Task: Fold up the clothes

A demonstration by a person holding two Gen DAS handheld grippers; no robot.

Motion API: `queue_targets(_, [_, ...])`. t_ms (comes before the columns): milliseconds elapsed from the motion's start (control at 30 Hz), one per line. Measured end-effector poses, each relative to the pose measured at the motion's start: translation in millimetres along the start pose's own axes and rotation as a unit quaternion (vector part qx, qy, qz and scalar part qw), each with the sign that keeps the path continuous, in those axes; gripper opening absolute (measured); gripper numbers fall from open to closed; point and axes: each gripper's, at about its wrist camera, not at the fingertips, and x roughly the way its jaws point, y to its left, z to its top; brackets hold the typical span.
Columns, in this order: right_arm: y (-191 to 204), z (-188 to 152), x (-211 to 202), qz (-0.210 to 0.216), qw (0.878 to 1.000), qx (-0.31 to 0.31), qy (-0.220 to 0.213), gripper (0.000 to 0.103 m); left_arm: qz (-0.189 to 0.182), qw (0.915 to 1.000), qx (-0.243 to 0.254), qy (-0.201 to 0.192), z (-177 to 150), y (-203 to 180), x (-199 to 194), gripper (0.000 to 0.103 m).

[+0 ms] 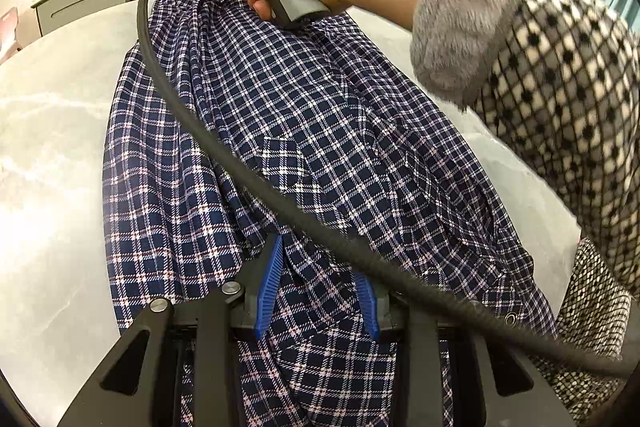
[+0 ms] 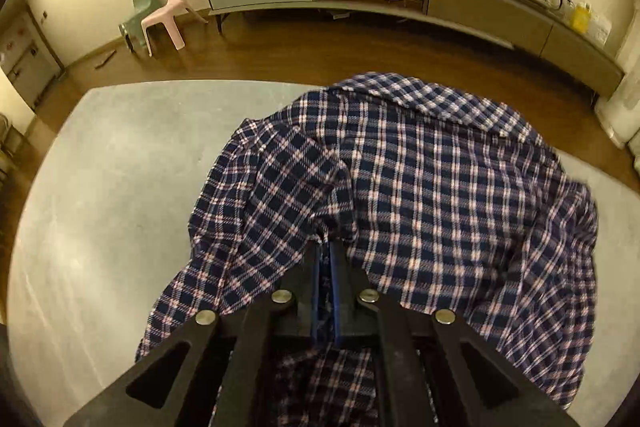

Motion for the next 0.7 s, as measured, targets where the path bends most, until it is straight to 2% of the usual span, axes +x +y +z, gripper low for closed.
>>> queue_targets(33, [0.5, 0.9, -0.9, -0.008, 1.000, -0.010, 0.008, 0.010, 0.000, 1.0000, 0.001, 0.001, -1.0, -0.3, -0.9, 0.034])
queue_targets(100, [-1.0, 2.2, -10.4, -0.031, 0.999, -0.019, 0.011, 0.030, 0.000, 1.0000, 0.000, 0.003, -1.5, -1.0, -0.6, 0.034])
queue_targets(200, [3.1, 7.4, -44.1, -0.067, 0.997, -0.019, -0.038, 0.045, -0.002, 1.0000, 0.003, 0.005, -19.9, -9.9, -6.5, 0.034])
queue_targets(267, [9.6, 4.8, -74.1, -0.067, 0.993, -0.020, -0.094, 0.046, 0.001, 1.0000, 0.008, 0.005, -21.3, -13.6, -2.7, 0.034])
queue_targets(333, [27.4, 9.5, -87.2, -0.032, 0.991, -0.038, -0.124, 0.046, 0.001, 1.0000, 0.008, 0.004, -21.6, -16.4, -3.0, 0.034])
queue_targets(400, [43.1, 17.2, -74.8, 0.025, 0.992, -0.072, -0.103, 0.045, -0.002, 1.0000, 0.005, 0.000, -24.3, -18.3, -6.8, 0.034])
queue_targets(433, [45.9, 18.8, -62.0, 0.031, 0.993, -0.079, -0.078, 0.045, -0.003, 1.0000, 0.001, -0.006, -23.1, -16.6, -8.7, 0.034])
queue_targets(500, [38.3, 15.8, -23.2, -0.004, 0.997, -0.080, 0.001, 0.044, -0.005, 0.9995, -0.015, -0.027, -20.2, -9.8, -17.9, 0.034])
queue_targets(533, [31.6, 14.8, -7.8, -0.010, 0.997, -0.073, 0.024, 0.044, -0.006, 0.9990, -0.027, -0.035, -19.1, -3.8, -22.5, 0.034])
queue_targets(667, [0.6, 11.2, 2.0, 0.054, 0.998, -0.018, 0.012, 0.045, -0.028, 0.9947, -0.084, -0.053, -20.2, 23.6, -36.3, 0.034])
queue_targets(700, [-6.7, 5.0, -8.9, 0.066, 0.998, -0.006, -0.009, 0.045, -0.034, 0.9939, -0.090, -0.054, -23.2, 24.6, -39.9, 0.034])
